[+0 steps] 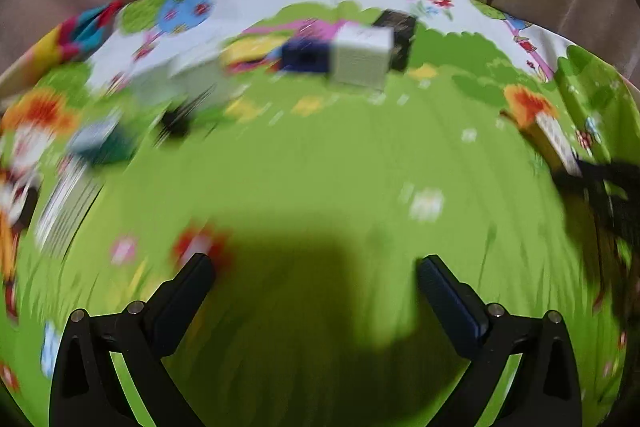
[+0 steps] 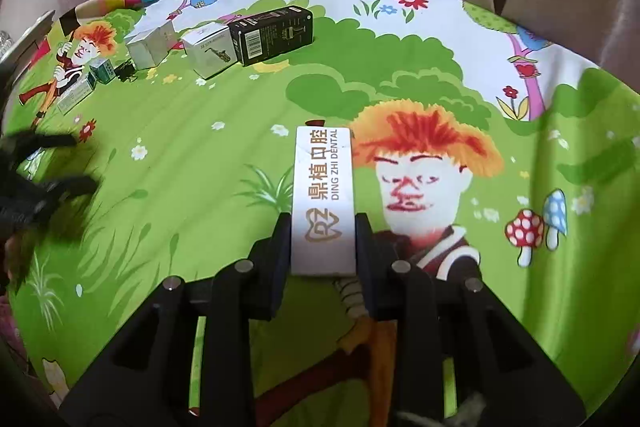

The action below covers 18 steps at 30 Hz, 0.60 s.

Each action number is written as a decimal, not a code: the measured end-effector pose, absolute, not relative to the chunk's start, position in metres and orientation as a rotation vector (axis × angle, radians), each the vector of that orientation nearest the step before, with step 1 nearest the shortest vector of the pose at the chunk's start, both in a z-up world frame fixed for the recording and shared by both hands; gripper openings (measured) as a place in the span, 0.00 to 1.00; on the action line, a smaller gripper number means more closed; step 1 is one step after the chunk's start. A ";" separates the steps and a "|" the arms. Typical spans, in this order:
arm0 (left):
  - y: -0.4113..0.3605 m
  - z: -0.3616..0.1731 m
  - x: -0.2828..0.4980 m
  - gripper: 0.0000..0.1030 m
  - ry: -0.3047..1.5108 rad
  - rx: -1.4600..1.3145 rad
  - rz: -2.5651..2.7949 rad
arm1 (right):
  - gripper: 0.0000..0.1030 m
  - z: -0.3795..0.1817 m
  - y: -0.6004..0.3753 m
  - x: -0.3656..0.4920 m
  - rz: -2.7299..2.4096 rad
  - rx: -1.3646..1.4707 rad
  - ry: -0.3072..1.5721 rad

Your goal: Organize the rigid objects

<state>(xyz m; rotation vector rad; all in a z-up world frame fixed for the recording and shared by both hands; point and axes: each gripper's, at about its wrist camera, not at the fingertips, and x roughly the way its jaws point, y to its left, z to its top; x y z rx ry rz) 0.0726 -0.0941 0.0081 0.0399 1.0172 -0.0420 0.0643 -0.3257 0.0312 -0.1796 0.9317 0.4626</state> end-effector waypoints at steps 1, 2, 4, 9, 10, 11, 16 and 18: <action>-0.103 0.008 0.088 1.00 1.003 0.055 -0.056 | 0.34 0.030 -0.325 0.065 0.455 -0.171 0.925; -0.110 0.008 0.103 1.00 0.991 0.069 -0.062 | 0.34 0.027 -0.322 0.068 0.453 -0.166 0.920; -0.123 0.010 0.133 1.00 0.967 0.113 -0.043 | 0.35 0.024 -0.321 0.068 0.455 -0.158 0.906; -0.136 0.012 0.187 0.84 0.929 0.214 -0.044 | 0.35 0.022 -0.319 0.071 0.454 -0.155 0.904; -0.135 0.013 0.189 0.70 0.918 0.212 -0.070 | 0.35 0.022 -0.320 0.071 0.456 -0.152 0.905; -0.134 0.014 0.190 0.44 0.918 0.196 -0.104 | 0.35 0.023 -0.320 0.071 0.457 -0.148 0.905; -0.141 0.023 0.137 0.44 0.915 0.144 -0.186 | 0.43 0.023 -0.328 0.073 0.498 -0.086 0.912; -0.142 0.024 0.103 0.44 0.905 0.136 -0.199 | 0.44 0.023 -0.330 0.073 0.503 -0.068 0.913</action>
